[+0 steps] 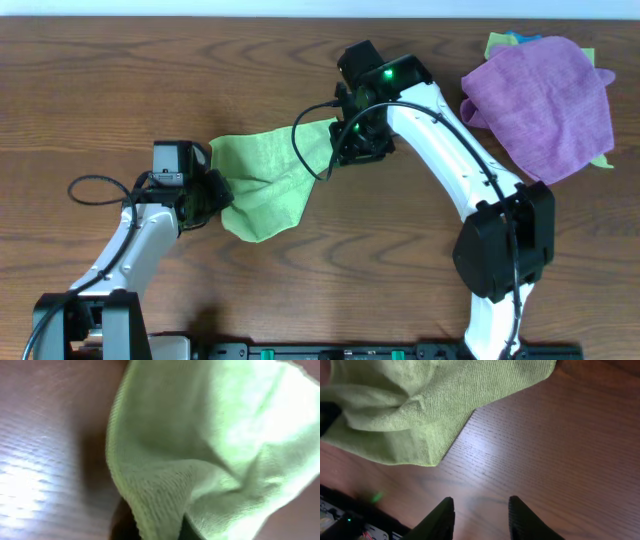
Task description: Fold the cloth
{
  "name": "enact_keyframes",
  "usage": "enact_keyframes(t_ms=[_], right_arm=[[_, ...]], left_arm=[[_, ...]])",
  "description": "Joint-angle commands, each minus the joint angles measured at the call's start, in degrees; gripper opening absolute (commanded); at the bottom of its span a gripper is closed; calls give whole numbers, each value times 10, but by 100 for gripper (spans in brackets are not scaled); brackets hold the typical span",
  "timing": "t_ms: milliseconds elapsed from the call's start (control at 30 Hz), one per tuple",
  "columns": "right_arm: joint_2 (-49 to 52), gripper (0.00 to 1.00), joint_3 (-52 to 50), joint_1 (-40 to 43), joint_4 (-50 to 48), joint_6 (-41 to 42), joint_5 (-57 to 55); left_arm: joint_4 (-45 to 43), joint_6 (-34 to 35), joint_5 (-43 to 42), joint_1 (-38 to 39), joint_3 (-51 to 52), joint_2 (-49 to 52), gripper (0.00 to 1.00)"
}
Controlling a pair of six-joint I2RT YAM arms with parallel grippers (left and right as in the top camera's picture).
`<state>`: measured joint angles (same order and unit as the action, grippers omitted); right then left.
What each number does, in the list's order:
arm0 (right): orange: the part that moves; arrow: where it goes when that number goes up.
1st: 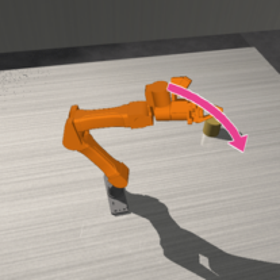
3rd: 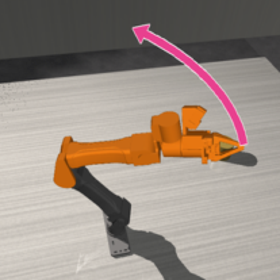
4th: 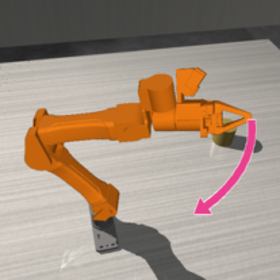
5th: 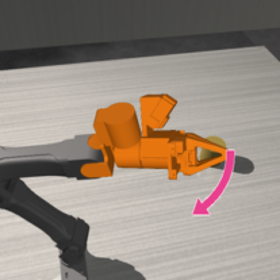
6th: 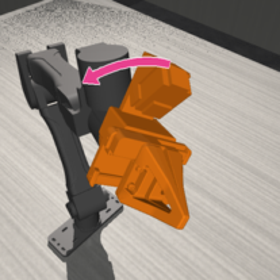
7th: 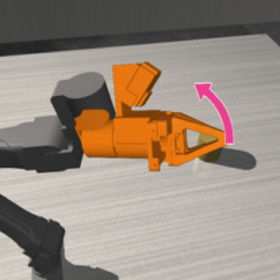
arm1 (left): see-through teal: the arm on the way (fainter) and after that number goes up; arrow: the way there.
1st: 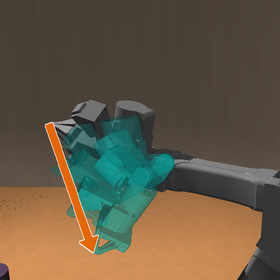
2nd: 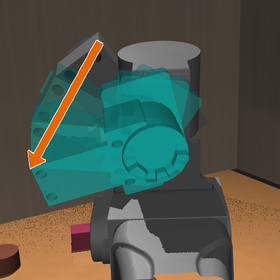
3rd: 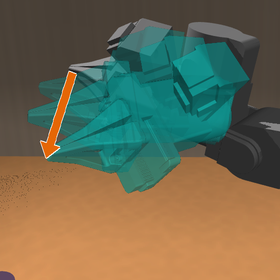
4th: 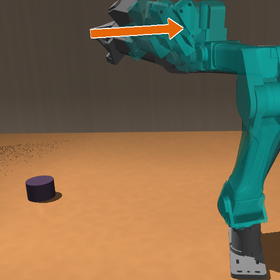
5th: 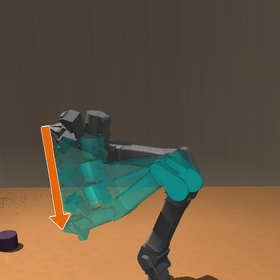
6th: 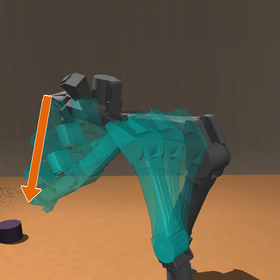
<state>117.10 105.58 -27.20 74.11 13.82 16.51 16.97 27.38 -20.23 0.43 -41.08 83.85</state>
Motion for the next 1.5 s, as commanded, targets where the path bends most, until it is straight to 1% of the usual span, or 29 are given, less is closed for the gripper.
enact_keyframes(t_ms=[0,133,233,300,367,467,533,633,800,833,1000,1133,1333,1467], right_arm=[[-15,33,7,4,5,-24,-2],[-15,31,7,6,11,-28,-15],[-15,29,7,6,11,-37,-15],[-15,31,7,5,12,-48,-11],[-15,33,7,4,15,-64,21],[-15,35,7,-1,15,-73,72],[-15,36,6,-10,13,-73,84],[-15,41,3,-36,9,-77,84],[-15,46,0,-104,-25,-77,80],[-15,49,0,-118,-31,-77,74],[-11,54,0,-164,-49,-61,32],[5,56,-3,-176,-61,-54,24],[41,68,-21,-176,-130,-49,23],[68,72,-22,-177,-170,-49,12]], left_arm=[[-7,1,-40,-1,-29,2,6],[-3,1,-51,-1,-90,2,6],[-3,1,-40,-1,-142,2,6],[-3,1,-23,-1,-167,2,6],[-4,1,-5,-1,-181,2,6],[-9,1,14,-1,-184,3,6],[-9,1,26,-1,-184,3,6],[-18,1,51,-1,-184,3,6],[-54,1,98,-1,-184,5,6],[-60,0,106,-1,-184,7,6],[-80,-2,111,-1,-184,27,6],[-81,-11,119,-1,-184,34,6],[-81,-37,134,-1,-184,34,6],[-78,-46,135,-2,-184,34,6]])
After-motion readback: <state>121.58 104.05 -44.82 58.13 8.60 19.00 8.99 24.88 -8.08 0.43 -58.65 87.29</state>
